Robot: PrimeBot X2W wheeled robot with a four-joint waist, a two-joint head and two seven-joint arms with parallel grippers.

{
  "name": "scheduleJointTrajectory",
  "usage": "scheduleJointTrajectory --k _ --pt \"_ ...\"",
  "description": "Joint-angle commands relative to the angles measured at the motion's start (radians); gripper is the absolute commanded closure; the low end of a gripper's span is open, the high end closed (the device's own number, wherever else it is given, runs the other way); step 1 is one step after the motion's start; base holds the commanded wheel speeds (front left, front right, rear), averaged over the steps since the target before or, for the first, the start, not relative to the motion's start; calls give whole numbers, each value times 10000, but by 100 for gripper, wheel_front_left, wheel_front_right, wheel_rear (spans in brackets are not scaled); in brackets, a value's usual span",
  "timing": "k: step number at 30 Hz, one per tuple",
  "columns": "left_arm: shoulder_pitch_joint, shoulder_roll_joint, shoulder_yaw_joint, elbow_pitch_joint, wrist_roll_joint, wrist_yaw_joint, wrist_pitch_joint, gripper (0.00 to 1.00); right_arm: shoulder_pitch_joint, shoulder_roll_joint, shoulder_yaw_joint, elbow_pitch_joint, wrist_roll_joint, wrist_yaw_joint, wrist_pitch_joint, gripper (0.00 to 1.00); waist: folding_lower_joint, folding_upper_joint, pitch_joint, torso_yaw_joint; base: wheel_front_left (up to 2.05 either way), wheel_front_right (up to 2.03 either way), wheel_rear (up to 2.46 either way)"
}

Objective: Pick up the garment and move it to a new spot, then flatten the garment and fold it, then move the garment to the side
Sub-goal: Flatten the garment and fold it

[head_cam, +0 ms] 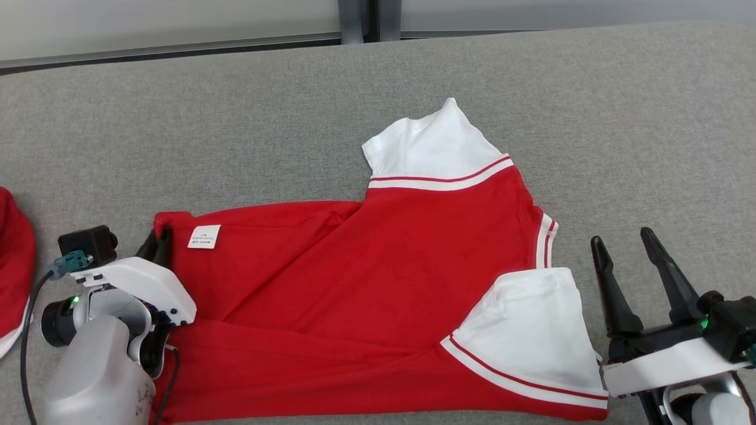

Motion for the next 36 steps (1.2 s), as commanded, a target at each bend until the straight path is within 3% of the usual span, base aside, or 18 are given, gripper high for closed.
scheduleJointTrajectory --k 1,11,17,27,36 --pt "-214 7 -148 290 -20 -92 21 100 -290 -175 -60 145 94 -17 30 0 0 0 10 64 0 0 0" --pt "-1135 -167 -615 482 -64 -232 -286 100 -1990 -1104 -438 1603 798 -16 155 0 0 0 401 606 0 0 0" --pt "-1980 -715 -1068 371 -19 -253 -543 100 -3948 -1800 -132 2630 1272 -10 375 0 0 0 1392 1494 0 0 0" --pt "-2536 -1203 -1919 627 -352 -245 -1033 100 -7798 -2441 2802 5186 2281 -11 1407 0 0 0 1965 2323 0 0 0" --pt "-2682 -1306 -2681 650 -931 -249 -1283 100 -9126 -2919 5191 7164 3812 -13 3709 0 0 0 1831 2571 0 0 0"
